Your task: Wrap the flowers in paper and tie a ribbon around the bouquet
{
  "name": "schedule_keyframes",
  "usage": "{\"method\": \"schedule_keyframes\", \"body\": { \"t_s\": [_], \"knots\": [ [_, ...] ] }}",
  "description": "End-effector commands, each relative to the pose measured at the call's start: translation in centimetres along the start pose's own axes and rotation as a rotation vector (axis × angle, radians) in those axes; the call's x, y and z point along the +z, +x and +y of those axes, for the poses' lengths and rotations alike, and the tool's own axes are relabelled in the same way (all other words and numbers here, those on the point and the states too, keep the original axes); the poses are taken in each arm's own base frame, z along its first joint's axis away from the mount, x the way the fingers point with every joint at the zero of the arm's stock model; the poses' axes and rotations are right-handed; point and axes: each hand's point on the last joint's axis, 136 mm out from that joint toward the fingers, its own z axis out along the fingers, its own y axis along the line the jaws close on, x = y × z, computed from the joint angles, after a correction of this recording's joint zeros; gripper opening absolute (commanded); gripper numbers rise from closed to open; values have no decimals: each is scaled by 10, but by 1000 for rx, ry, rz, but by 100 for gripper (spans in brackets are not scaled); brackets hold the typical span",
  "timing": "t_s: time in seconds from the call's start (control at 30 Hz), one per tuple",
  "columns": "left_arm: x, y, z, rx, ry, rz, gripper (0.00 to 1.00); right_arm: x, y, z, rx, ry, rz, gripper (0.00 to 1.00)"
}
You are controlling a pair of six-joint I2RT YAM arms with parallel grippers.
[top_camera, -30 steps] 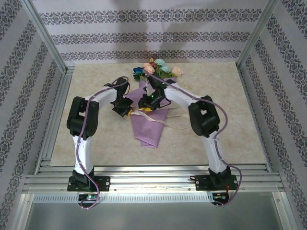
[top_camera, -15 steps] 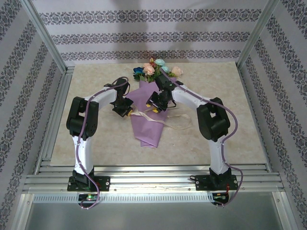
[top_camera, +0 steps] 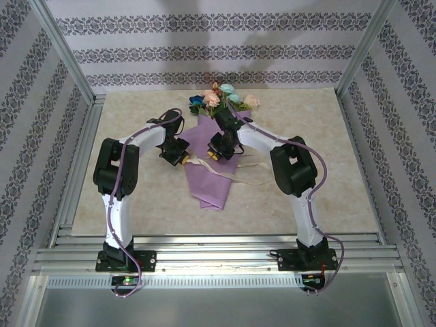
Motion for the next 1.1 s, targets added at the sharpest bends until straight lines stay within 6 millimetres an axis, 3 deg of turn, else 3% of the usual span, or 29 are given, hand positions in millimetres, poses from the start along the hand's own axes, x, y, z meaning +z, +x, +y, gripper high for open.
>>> {"method": "schedule_keyframes", "body": {
  "t_s": [0.0,0.2,0.47,0.73,0.9,1.0,1.07],
  "knots": [
    [-24,3,-14,11,58,-10,0,-12,-17,4,13,-8,-72,0],
    [-47,-14,-9,-29,101,-13,0,-54,-40,9,-32,-35,-182,0],
    [-82,-44,12,-94,141,-17,0,-78,-73,-6,-42,-49,-221,0],
    [-104,-100,64,-237,121,-112,0,-95,-104,-43,-50,-26,-226,0],
    [-113,-132,113,-327,43,-187,0,-101,-122,-76,-40,-6,-206,0],
    [-114,-141,135,-364,3,-204,0,-105,-130,-93,-26,11,-217,0],
    [-109,-137,137,-364,-3,-187,0,-109,-134,-100,-18,16,-230,0]
  ]
}}
